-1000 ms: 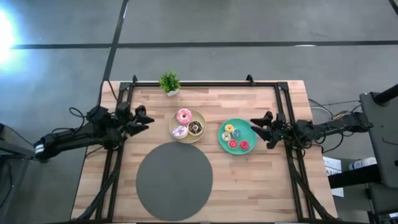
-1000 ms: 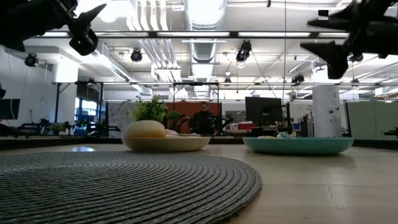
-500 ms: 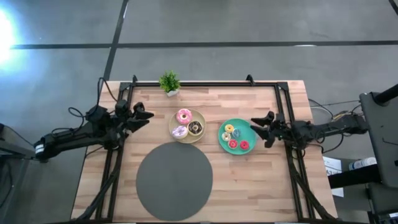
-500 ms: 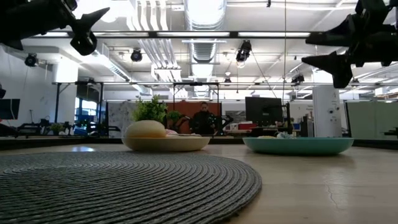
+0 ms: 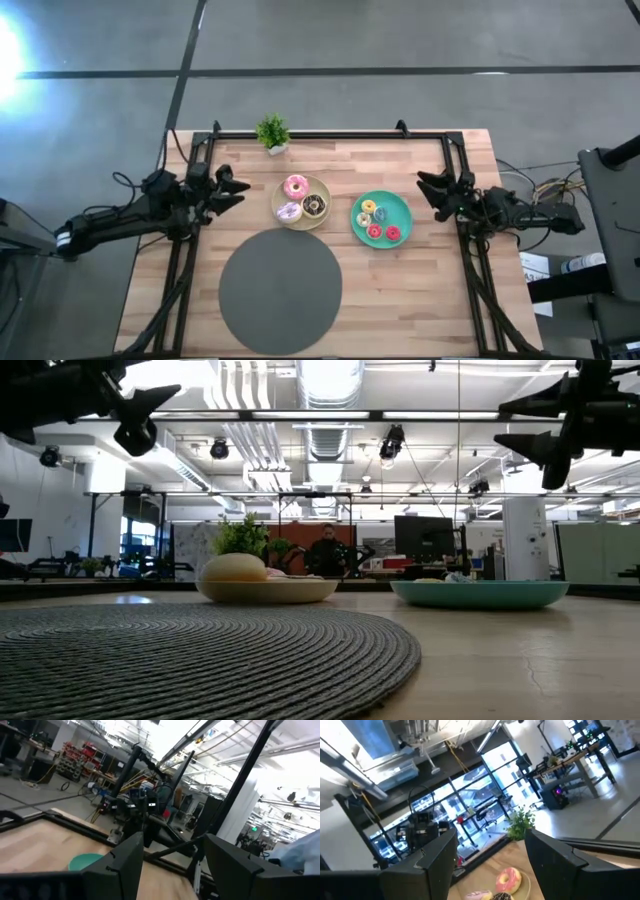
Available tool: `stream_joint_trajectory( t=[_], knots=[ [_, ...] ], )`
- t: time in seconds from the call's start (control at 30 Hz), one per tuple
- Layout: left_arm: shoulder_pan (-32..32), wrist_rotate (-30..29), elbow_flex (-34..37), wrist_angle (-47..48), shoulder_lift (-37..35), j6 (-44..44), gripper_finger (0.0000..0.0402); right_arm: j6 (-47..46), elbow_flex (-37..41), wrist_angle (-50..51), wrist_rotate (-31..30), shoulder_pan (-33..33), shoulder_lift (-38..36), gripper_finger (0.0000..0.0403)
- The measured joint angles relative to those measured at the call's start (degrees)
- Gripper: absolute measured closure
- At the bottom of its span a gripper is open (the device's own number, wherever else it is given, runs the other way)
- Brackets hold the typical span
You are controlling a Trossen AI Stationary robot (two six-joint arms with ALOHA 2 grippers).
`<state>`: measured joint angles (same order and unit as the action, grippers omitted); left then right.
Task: Pick & Place donuts
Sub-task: Return to Home Position
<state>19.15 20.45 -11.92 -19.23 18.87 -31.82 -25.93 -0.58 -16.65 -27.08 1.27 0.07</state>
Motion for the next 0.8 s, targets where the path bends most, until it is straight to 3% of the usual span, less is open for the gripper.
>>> stream_joint_trajectory(
  t=[0.27,0.57,0.8],
  knots=[
    [0.0,0.0,0.0,0.5,0.4,-5.7,0.0218,0.0,0.0,0.1,0.1,0.1,0.3,0.0179],
    [0.0,0.0,0.1,0.9,0.3,-6.2,0.0218,0.0,0.0,0.2,0.1,0.1,0.5,0.0179],
    [-2.4,0.0,1.0,6.3,-8.5,-6.2,0.0218,0.0,0.0,0.2,0.1,0.1,0.4,0.0179]
  ],
)
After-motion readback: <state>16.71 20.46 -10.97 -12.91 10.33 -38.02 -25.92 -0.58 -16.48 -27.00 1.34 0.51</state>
